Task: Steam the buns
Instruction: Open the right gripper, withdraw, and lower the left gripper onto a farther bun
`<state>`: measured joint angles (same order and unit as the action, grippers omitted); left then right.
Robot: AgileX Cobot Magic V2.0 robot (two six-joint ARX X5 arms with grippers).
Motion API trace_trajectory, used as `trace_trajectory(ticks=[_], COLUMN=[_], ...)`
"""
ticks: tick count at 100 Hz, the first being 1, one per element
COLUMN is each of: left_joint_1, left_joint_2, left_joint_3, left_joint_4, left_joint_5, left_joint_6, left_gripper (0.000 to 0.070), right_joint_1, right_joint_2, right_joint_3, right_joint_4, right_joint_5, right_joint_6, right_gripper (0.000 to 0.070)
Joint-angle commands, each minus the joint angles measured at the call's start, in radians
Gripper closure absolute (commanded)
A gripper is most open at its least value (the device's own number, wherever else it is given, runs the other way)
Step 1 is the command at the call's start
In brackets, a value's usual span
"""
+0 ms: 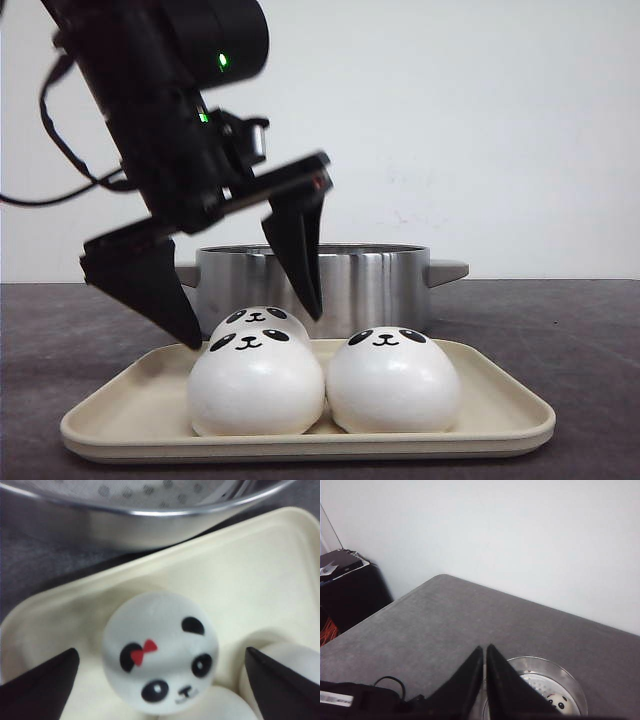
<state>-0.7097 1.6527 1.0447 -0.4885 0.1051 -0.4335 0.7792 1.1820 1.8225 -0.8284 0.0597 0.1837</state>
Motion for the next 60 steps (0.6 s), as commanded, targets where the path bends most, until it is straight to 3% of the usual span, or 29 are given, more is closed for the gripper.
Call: trace_trajectory(ticks=[1, 24, 36, 48, 60], left_joint_1=[-0.009, -0.009, -0.009, -0.008, -0.013], left_joint_2=[0.038, 0.083, 0.084, 0.083, 0.060], left_joint_3=[0.012, 0.012, 0.012, 0.012, 0.017], left_joint_4=[0.014, 0.028, 0.016, 0.009, -0.003], left_joint_5=[-0.006, -0.051, -0.088, -0.087, -0.086], left_joint_6=[-0.006, -0.032, -0.032, -0.025, -0.024], left_gripper=[0.0074, 0.0095, 0.0329, 0.0700, 0.0691], right_joint_1=[0.010, 0.010, 0.010, 0.010, 0.010], right_joint_2=[0.005, 0.005, 0.005, 0.005, 0.006], right_joint_3=[0.018, 0.018, 0.018, 0.018, 0.018], right_joint_4=[0.001, -0.016, -0.022, -0.026, -0.026], right_joint_5=[0.002, 0.002, 0.002, 0.002, 0.020], right_joint_6=[-0.004, -0.005, -0.005, -0.008, -0.009], right_gripper=[0.0697, 0.0697, 0.0697, 0.0697, 0.0697])
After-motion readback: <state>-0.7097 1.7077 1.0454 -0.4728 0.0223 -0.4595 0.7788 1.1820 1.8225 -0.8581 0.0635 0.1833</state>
